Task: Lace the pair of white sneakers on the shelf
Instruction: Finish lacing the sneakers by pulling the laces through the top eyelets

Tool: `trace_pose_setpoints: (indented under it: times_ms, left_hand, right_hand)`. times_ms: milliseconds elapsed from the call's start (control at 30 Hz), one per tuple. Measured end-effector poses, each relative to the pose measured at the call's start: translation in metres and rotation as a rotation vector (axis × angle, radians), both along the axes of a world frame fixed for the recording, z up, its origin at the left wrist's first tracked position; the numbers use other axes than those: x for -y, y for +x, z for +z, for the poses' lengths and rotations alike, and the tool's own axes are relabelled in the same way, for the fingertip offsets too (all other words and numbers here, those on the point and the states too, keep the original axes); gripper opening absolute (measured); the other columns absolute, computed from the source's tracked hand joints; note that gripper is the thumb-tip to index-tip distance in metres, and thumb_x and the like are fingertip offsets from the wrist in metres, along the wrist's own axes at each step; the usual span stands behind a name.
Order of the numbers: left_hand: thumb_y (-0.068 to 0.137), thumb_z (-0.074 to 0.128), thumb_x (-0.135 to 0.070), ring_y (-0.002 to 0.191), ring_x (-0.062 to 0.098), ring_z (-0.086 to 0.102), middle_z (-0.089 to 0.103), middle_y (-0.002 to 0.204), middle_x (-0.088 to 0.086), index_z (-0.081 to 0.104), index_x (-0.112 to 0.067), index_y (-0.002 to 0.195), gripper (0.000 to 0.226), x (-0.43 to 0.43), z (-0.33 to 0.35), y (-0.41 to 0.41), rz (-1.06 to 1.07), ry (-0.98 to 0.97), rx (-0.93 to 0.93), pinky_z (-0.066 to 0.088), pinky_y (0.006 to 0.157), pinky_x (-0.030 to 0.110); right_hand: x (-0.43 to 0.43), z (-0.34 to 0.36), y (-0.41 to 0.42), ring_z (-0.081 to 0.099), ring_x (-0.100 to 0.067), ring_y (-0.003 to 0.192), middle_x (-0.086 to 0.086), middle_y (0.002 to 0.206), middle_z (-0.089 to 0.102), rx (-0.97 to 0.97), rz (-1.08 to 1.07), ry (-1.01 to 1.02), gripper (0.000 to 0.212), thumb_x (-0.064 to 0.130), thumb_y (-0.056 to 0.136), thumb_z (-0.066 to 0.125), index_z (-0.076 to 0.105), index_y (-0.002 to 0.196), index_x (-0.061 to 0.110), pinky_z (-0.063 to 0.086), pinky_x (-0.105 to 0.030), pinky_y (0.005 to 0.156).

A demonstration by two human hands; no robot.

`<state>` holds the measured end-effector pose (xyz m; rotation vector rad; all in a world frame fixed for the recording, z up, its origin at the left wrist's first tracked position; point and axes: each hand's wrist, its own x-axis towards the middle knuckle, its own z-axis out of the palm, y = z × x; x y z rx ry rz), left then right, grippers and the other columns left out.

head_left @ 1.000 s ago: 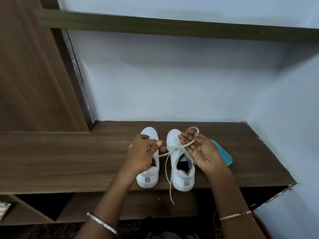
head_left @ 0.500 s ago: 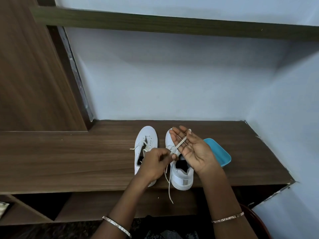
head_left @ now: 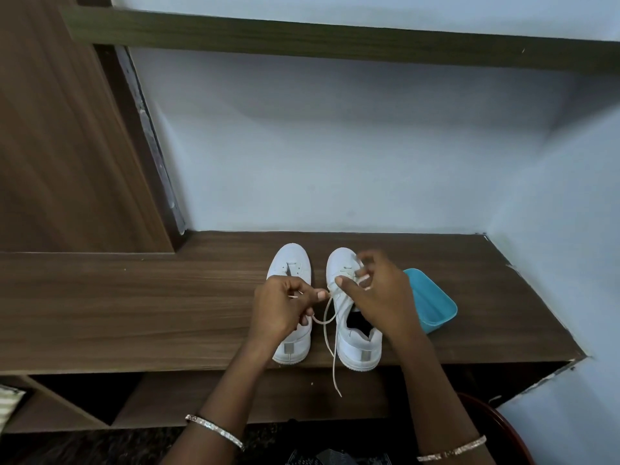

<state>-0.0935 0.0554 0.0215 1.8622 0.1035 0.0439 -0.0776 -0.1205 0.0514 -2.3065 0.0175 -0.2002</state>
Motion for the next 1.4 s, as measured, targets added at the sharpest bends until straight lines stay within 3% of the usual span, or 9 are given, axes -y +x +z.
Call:
trace_pose_setpoints:
  times_ms: [100,333,433,633,800,900,1033,1233,1400]
  left_hand:
    - [0.096,0.062,-0.004,0.054,0.017,0.067,0.071,0.073,0.019,0.072,-0.005,0.085,0.015,-0.003,-0.004,0.003,-0.048,-0.064,-0.056,0.052,0.047,0.025]
    - [0.097,0.06,-0.003,0.049,0.02,0.069,0.071,0.062,0.008,0.062,0.0,0.088,0.009,-0.017,-0.008,0.013,0.004,-0.019,-0.072,0.052,0.045,0.025]
    - [0.091,0.072,-0.015,0.053,0.026,0.068,0.072,0.063,0.014,0.066,-0.002,0.083,0.017,-0.025,-0.012,0.019,0.035,-0.068,-0.082,0.058,0.054,0.034]
    - [0.09,0.072,-0.035,0.056,0.017,0.066,0.073,0.066,0.009,0.072,-0.001,0.076,0.036,-0.043,-0.014,0.037,0.049,-0.113,-0.167,0.053,0.053,0.028]
    - [0.099,0.057,-0.036,0.07,0.016,0.071,0.073,0.068,-0.005,0.072,-0.014,0.073,0.037,-0.053,-0.033,0.074,0.305,0.239,-0.026,0.052,0.069,0.032]
    - [0.093,0.063,-0.04,0.078,0.023,0.064,0.066,0.073,-0.003,0.062,-0.013,0.072,0.034,-0.052,-0.04,0.094,0.269,0.473,-0.105,0.042,0.064,0.031]
    - [0.076,0.076,-0.055,0.093,0.021,0.067,0.071,0.093,-0.001,0.072,-0.02,0.094,0.039,-0.047,-0.047,0.11,0.187,0.514,-0.221,0.042,0.07,0.027]
    - [0.074,0.073,-0.047,0.102,0.027,0.067,0.072,0.102,0.002,0.072,-0.024,0.096,0.031,-0.041,-0.049,0.12,0.268,0.575,-0.267,0.041,0.071,0.028]
    - [0.082,0.07,-0.039,0.096,0.032,0.068,0.073,0.093,0.008,0.075,-0.02,0.092,0.023,-0.046,-0.053,0.122,0.286,0.572,-0.242,0.041,0.068,0.029]
  right_hand:
    - [-0.013,-0.005,0.004,0.06,-0.017,0.102,0.002,0.115,0.059,0.117,0.026,-0.102,0.06,0.033,0.085,0.075,0.049,0.137,0.019,0.045,-0.032,0.087]
    - [-0.036,-0.029,0.008,0.068,-0.003,0.098,0.006,0.105,0.071,-0.134,0.52,0.154,0.037,0.007,0.092,0.066,0.064,0.126,0.02,0.054,-0.018,0.086]
    - [-0.038,-0.038,0.017,0.073,-0.012,0.081,-0.003,0.09,0.075,-0.137,0.452,0.262,0.018,0.007,0.09,0.072,0.073,0.107,0.012,0.06,-0.028,0.076]
    - [-0.038,-0.043,0.035,0.068,-0.003,0.063,0.001,0.071,0.075,-0.08,0.375,0.314,0.006,0.014,0.084,0.08,0.08,0.088,0.009,0.049,-0.014,0.062]
    - [-0.042,-0.053,0.061,0.065,-0.004,0.06,0.002,0.065,0.074,-0.014,0.082,0.423,0.011,0.016,0.087,0.076,0.081,0.096,0.021,0.051,-0.017,0.065]
    - [-0.052,-0.063,0.079,0.068,-0.007,0.065,0.007,0.069,0.075,-0.011,-0.003,0.434,0.007,0.022,0.084,0.078,0.082,0.087,0.025,0.056,-0.028,0.071]
    - [-0.07,-0.074,0.096,0.068,-0.006,0.06,0.006,0.069,0.074,-0.082,-0.034,0.437,0.004,0.022,0.085,0.077,0.08,0.084,0.021,0.057,-0.027,0.068]
    - [-0.088,-0.09,0.113,0.069,-0.011,0.057,0.003,0.083,0.077,-0.144,0.053,0.378,0.011,0.009,0.088,0.072,0.081,0.093,0.014,0.059,-0.026,0.07]
    - [-0.097,-0.097,0.12,0.065,-0.009,0.048,-0.002,0.072,0.075,-0.162,-0.025,0.434,0.007,0.003,0.085,0.075,0.077,0.084,0.009,0.051,-0.018,0.052]
